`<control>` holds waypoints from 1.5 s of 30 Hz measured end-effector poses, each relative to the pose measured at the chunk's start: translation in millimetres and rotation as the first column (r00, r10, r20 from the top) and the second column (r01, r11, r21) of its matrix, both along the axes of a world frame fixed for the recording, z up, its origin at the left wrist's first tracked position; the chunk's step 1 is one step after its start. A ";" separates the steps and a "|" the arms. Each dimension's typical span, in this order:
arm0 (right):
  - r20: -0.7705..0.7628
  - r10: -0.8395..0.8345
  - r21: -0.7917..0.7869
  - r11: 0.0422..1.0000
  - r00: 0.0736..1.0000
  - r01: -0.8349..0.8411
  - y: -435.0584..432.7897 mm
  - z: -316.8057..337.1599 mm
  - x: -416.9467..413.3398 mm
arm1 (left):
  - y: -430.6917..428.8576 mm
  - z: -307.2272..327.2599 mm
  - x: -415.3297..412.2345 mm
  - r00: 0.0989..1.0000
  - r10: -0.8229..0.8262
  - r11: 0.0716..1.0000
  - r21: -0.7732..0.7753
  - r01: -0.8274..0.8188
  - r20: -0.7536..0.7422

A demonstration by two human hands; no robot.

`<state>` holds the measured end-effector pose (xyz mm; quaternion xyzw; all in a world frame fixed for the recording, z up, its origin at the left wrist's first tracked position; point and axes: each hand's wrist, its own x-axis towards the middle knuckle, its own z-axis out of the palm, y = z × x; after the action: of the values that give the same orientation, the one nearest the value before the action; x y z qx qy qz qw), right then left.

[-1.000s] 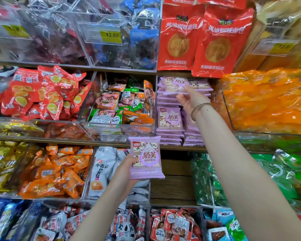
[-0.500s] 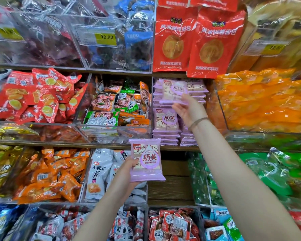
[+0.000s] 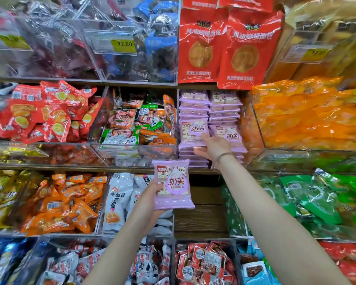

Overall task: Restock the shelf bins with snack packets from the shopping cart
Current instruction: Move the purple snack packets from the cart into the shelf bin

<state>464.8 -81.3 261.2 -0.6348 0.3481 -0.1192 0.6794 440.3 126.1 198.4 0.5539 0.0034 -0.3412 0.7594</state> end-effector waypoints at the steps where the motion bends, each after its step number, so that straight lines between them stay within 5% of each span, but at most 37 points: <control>1: -0.142 0.035 -0.287 0.955 0.989 -0.075 -3.1 -1.2 3.6 | 0.5 0.9 0.2 1.000 0.005 1.000 0.002 -0.005 0.008; 2: -0.270 0.039 -0.526 0.831 0.962 -0.181 -5.5 -0.2 5.4 | 1.3 2.4 0.5 1.000 0.011 1.000 0.004 -0.011 0.015; 4: -0.403 -0.006 -0.738 0.594 0.915 -0.320 -9.4 1.9 7.4 | 1.3 5.3 0.7 1.000 0.017 1.000 0.005 -0.017 0.018; 7: -0.533 -0.091 -0.788 0.416 0.841 -0.454 -13.2 8.8 1.6 | -3.5 11.0 -0.7 1.000 0.003 1.000 -0.006 -0.003 0.009; 10: -0.429 -0.167 -0.878 0.308 0.888 -0.366 -19.2 17.0 -23.8 | -10.0 16.5 -3.1 0.998 -0.059 0.996 -0.062 0.060 0.017; 12: -0.332 0.042 -0.825 0.471 0.942 -0.312 -18.7 19.2 -47.9 | -15.2 22.9 -3.1 0.994 -0.098 0.990 -0.099 0.102 0.052; 14: -0.195 0.381 -0.484 0.764 0.904 -0.427 -7.8 21.8 -73.0 | -23.8 32.7 -0.3 0.986 -0.131 0.979 -0.141 0.144 0.099; 16: -0.032 0.517 -0.171 0.840 0.855 -0.514 0.2 18.4 -90.5 | -37.9 43.4 4.5 0.974 -0.162 0.969 -0.161 0.187 0.157; 18: 0.088 0.459 -0.096 0.887 0.884 -0.451 -0.5 14.9 -98.7 | -55.5 56.4 10.9 0.961 -0.196 0.971 -0.098 0.218 0.194; 21: 0.219 0.217 0.039 0.972 0.951 -0.231 -16.0 13.0 -99.0 | -85.2 82.1 34.4 0.851 -0.276 0.946 0.281 0.160 0.447; 23: 0.238 0.045 0.105 0.992 0.970 -0.072 -29.5 14.0 -95.8 | -105.2 98.1 62.0 0.617 -0.249 0.927 0.368 -0.071 0.746; 25: 0.235 -0.039 0.124 0.992 0.971 0.009 -42.2 16.1 -88.5 | -129.0 110.1 95.8 0.289 -0.389 0.839 0.466 -0.281 0.875; 27: 0.222 -0.056 0.121 0.992 0.973 0.030 -49.2 20.6 -78.0 | -151.8 115.7 127.0 0.110 -0.620 0.695 0.610 -0.381 0.776; 30: 0.202 -0.050 0.075 0.997 0.978 0.036 -50.6 21.9 -62.8 | -170.9 109.5 153.8 -0.044 -0.839 0.473 0.689 -0.549 0.542; 34: 0.201 -0.046 -0.015 0.999 0.979 0.051 -51.7 14.9 -56.3 | -177.9 97.2 166.5 -0.075 -0.895 0.374 0.646 -0.665 0.440; 39: 0.108 -0.049 -0.227 0.971 0.993 0.072 -50.4 3.3 -57.1 | -179.8 97.5 166.5 -0.096 -0.887 0.388 0.615 -0.687 0.452; 45: 0.123 -0.202 0.180 0.967 0.972 0.179 -51.1 -2.8 -48.6 | -151.6 103.8 137.9 -0.094 -0.838 0.470 0.623 -0.625 0.538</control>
<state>416.2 -132.4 258.3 -0.5289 0.3678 -0.1987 0.7386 578.2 -25.5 302.2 0.8789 -0.4476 0.1626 0.0259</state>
